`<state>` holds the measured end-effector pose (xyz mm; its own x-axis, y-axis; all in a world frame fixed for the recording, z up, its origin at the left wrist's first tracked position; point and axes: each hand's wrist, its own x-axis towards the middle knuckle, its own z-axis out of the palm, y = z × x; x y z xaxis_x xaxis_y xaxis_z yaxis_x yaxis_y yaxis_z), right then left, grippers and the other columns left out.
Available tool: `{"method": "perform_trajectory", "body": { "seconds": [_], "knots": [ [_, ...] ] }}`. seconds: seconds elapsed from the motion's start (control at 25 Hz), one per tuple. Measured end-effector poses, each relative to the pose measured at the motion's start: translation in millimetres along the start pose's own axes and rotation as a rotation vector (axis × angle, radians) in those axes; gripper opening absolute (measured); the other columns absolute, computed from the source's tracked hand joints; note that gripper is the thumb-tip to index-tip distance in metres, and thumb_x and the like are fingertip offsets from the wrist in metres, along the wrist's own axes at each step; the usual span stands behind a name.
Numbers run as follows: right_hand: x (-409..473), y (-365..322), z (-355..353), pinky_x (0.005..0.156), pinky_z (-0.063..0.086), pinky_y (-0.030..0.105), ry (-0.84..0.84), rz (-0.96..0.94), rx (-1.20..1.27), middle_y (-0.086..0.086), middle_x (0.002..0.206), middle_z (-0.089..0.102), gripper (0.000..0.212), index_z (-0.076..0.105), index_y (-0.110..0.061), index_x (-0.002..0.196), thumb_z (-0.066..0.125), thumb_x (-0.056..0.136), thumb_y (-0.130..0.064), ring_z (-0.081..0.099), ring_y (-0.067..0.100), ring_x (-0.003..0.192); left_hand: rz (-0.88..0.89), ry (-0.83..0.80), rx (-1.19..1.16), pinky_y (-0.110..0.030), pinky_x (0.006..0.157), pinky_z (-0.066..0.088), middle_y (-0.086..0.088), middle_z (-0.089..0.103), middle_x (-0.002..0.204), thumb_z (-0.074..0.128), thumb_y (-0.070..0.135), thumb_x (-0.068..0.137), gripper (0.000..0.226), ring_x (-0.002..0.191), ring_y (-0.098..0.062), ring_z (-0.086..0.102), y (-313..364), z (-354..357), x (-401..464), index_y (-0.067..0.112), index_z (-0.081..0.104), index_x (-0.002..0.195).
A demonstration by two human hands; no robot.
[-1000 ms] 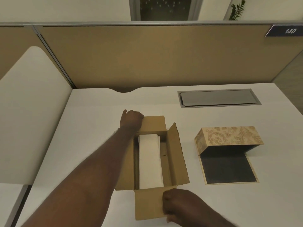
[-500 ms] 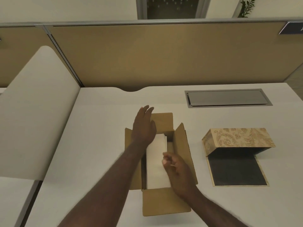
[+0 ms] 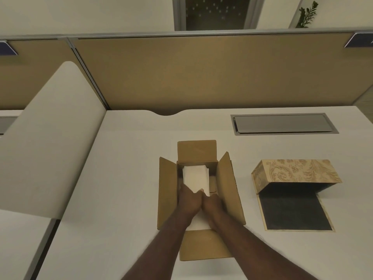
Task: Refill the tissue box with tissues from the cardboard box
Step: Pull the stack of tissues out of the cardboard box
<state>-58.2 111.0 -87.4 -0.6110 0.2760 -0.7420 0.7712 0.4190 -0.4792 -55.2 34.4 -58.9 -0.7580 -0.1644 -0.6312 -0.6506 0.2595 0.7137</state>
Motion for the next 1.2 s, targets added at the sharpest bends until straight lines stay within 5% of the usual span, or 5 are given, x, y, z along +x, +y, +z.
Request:
{"method": "perform_trajectory", "body": {
  "seconds": [0.12,0.48,0.72,1.2],
  "knots": [
    [6.5,6.0,5.3,0.073,0.051,0.027,-0.025,0.028,0.065,0.002,0.097,0.06,0.059,0.059,-0.007,0.121,0.042,0.095,-0.057,0.058,0.016,0.079,-0.178,-0.049,0.01,-0.04,0.108,0.037,-0.012,0.031,0.155,0.052,0.04,0.096,0.075,0.14,-0.032,0.036,-2.8,-1.9,8.0,0.006,0.016,0.152],
    [19.4,7.2,8.2,0.075,0.047,0.029,-0.103,0.062,0.153,0.0,0.093,0.056,0.068,0.058,-0.009,0.119,0.039,0.09,-0.067,0.053,0.014,0.073,-0.208,0.009,0.09,-0.035,0.101,0.043,-0.011,0.043,0.148,0.046,0.045,0.097,0.066,0.132,-0.03,0.047,-3.3,4.3,18.0,0.004,0.028,0.147],
    [23.5,9.5,7.4,0.089,0.046,0.034,-0.149,0.091,0.157,0.008,0.129,0.058,0.078,0.054,-0.01,0.13,0.039,0.086,-0.073,0.053,0.021,0.095,-0.23,0.024,0.116,-0.032,0.094,0.047,-0.012,0.051,0.14,0.041,0.046,0.099,0.062,0.124,-0.029,0.054,-5.1,5.3,27.2,0.002,0.038,0.142],
    [25.8,14.9,6.5,0.099,0.046,0.039,-0.166,0.053,0.217,0.01,0.134,0.058,0.075,0.052,-0.01,0.133,0.044,0.087,-0.069,0.056,0.028,0.116,-0.244,0.051,0.088,-0.035,0.093,0.046,-0.017,0.052,0.138,0.04,0.04,0.101,0.056,0.123,-0.032,0.054,-13.0,9.0,32.5,0.0,0.041,0.14]
  ]
}}
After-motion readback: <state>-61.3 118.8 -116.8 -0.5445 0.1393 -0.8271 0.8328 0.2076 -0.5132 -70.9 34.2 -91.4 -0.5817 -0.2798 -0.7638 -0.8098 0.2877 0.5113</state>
